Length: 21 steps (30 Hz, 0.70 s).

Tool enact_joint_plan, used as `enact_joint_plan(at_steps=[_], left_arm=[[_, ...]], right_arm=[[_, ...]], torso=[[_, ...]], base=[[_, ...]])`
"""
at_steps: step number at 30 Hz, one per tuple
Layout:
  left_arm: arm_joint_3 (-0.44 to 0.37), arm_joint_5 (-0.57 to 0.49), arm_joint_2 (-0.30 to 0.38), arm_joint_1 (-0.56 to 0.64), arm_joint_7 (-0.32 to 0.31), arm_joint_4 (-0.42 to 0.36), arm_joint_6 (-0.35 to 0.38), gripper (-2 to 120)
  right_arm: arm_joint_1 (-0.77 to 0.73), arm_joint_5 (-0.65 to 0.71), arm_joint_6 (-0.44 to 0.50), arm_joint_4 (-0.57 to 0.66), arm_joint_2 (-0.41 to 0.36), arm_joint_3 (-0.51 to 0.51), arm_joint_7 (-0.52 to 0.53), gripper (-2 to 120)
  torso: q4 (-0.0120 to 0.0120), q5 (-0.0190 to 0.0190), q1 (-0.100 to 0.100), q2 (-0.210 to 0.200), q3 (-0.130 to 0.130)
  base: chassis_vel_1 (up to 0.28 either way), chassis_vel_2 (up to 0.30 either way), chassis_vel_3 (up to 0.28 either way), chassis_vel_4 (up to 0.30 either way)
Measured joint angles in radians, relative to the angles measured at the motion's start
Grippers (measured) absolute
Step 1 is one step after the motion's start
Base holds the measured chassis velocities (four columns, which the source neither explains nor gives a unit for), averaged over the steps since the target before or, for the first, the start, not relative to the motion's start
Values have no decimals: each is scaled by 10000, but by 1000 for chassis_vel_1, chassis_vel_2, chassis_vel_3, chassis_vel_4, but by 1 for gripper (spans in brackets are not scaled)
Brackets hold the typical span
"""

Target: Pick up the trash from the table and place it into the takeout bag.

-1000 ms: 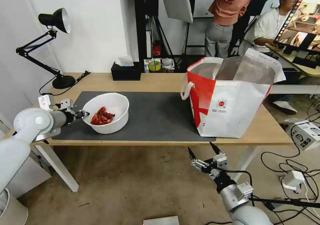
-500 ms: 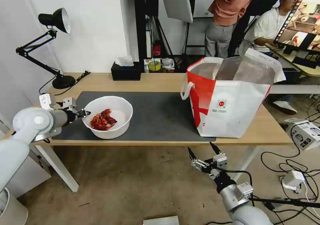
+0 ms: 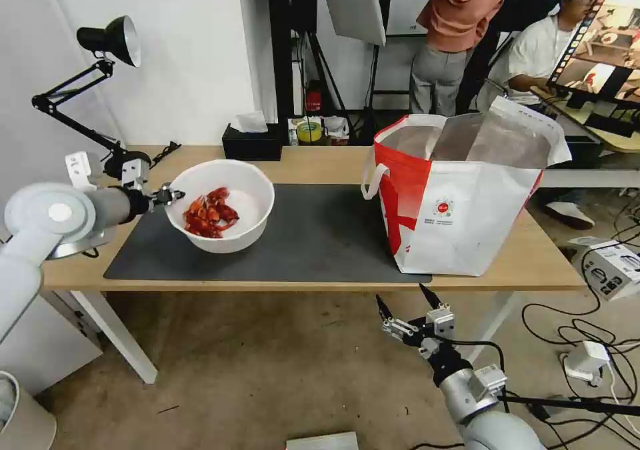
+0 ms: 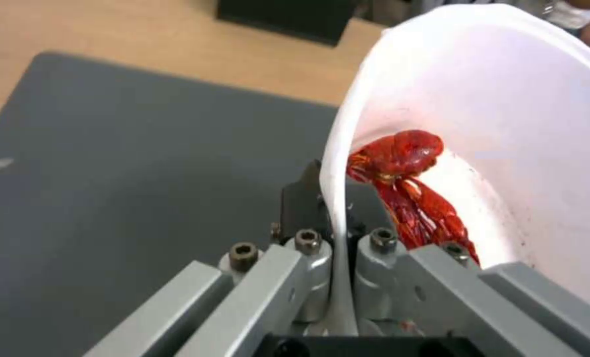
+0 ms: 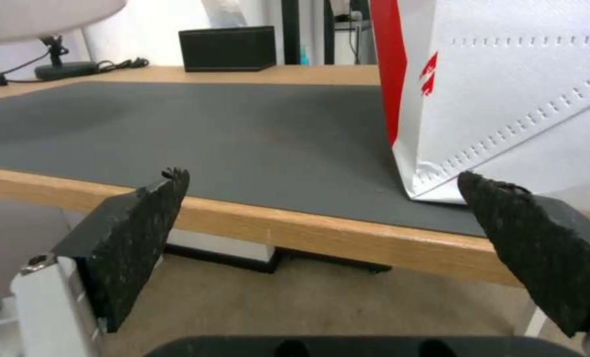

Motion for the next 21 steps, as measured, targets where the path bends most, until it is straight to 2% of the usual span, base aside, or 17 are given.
enact_joint_plan(at_steps=[9, 11, 15, 18, 21], left_arm=[[1234, -524, -509, -2134, -376, 226, -109, 0], [1853, -652, -812, -3083, -511, 549, -118, 0], [2471, -710, -1113, -3821, -566, 860, -120, 0], [3358, -786, -1629, -5016, -640, 1267, -119, 0], [3782, -825, -1960, -5647, -718, 1504, -123, 0]], right_arm=[[0, 0, 0, 0, 0, 0, 0, 100], [0, 1, 0, -1, 0, 1, 0, 100], [0, 0, 0, 0, 0, 1, -1, 100], [0, 0, 0, -1, 0, 1, 0, 100], [0, 0, 0, 0, -1, 1, -1, 100]], torso=[[-1, 1, 1, 0, 0], [-1, 2, 1, 0, 0], [0, 1, 1, 0, 1], [-3, 3, 2, -1, 1], [-1, 4, 2, 0, 0]], base=[[0, 0, 0, 0], [0, 0, 0, 0], [0, 0, 0, 0], [0, 0, 0, 0], [0, 0, 0, 0]])
